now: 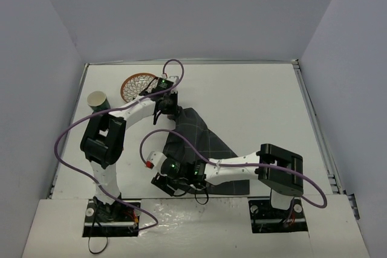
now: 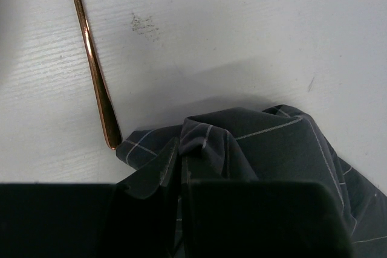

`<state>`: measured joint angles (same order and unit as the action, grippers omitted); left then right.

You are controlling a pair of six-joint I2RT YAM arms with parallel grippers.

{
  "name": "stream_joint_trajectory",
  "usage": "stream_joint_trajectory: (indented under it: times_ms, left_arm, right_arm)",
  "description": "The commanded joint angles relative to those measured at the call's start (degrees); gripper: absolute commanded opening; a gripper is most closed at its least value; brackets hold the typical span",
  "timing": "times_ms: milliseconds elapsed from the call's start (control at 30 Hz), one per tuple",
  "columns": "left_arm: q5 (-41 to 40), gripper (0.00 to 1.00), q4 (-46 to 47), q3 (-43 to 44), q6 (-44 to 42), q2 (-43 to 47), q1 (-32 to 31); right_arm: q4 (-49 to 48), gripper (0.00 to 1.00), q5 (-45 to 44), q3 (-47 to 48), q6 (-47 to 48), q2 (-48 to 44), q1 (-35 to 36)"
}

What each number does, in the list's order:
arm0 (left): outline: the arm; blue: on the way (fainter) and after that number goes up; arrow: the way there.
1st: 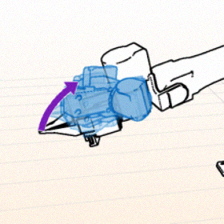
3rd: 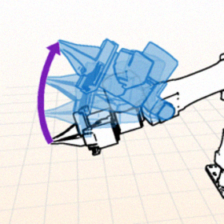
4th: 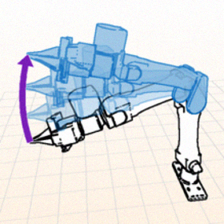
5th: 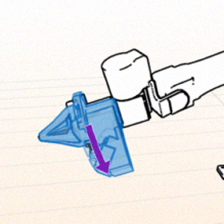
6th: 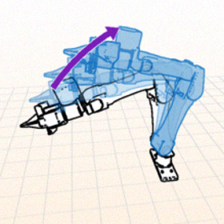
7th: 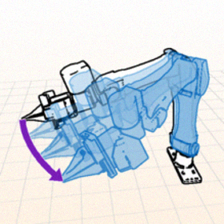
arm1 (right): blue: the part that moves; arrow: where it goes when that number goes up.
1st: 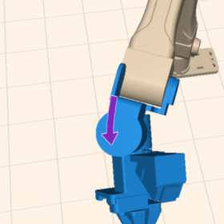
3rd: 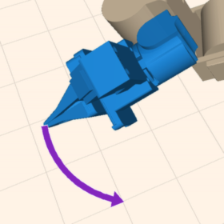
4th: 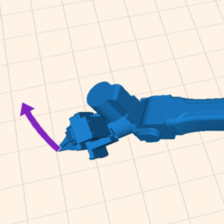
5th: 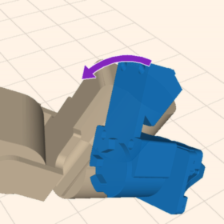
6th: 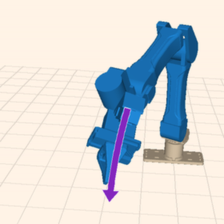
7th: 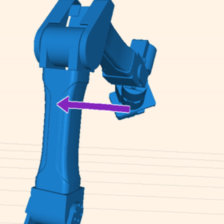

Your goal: Set the dinner table for one person

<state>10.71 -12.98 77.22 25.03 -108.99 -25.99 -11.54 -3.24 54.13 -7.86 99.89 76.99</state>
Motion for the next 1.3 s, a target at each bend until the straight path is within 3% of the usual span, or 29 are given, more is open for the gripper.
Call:
stream_joint_trajectory:
  times_ms: [0, 533, 633, 700, 767, 833, 933, 1100, 1267]
  left_arm:
    - [0.72, 0.00, 2.51, 0.83, 1.06, 2.44, 0.43]
    - [0.79, 0.00, 1.91, 1.19, 0.91, 1.85, 0.93]
    - [0.63, 0.00, 1.88, 1.09, 0.90, 1.88, 0.97]
    - [0.71, 0.00, 1.82, 1.08, 0.90, 1.86, 0.94]
    - [0.70, 0.00, 1.89, 0.84, 0.90, 2.01, 0.94]
    - [0.72, 0.00, 1.76, 0.83, 0.97, 1.95, 1.02]
    - [0.72, 0.00, 1.90, 0.59, 0.98, 2.27, 1.12]
    - [0.55, 0.00, 0.96, 0.31, 1.16, 2.97, 1.63]
    - [-0.11, 0.00, -2.41, 0.96, 1.16, 5.02, 2.15]
  right_arm:
    - [-3.68, 0.65, 4.54, 1.89, 1.05, -0.22, -2.08]
    - [1.06, 0.61, 6.66, 3.76, 0.73, 4.21, -3.50]
    - [1.43, 0.52, 6.78, 3.53, 0.57, 4.90, -4.01]
    - [1.35, 0.36, 6.65, 3.25, 0.39, 4.85, -4.13]
    - [1.59, 0.27, 5.87, 2.85, 0.16, 4.37, -4.14]
    - [1.90, 0.12, 4.41, 2.46, -0.09, 3.69, -4.20]
    - [2.52, 0.01, 1.00, 1.76, -0.30, 1.84, -4.22]
    - [4.99, 0.00, -4.55, 0.22, -1.52, -5.89, -5.06]
    - [10.21, 0.00, -9.93, -0.37, -3.83, -21.11, -10.51]
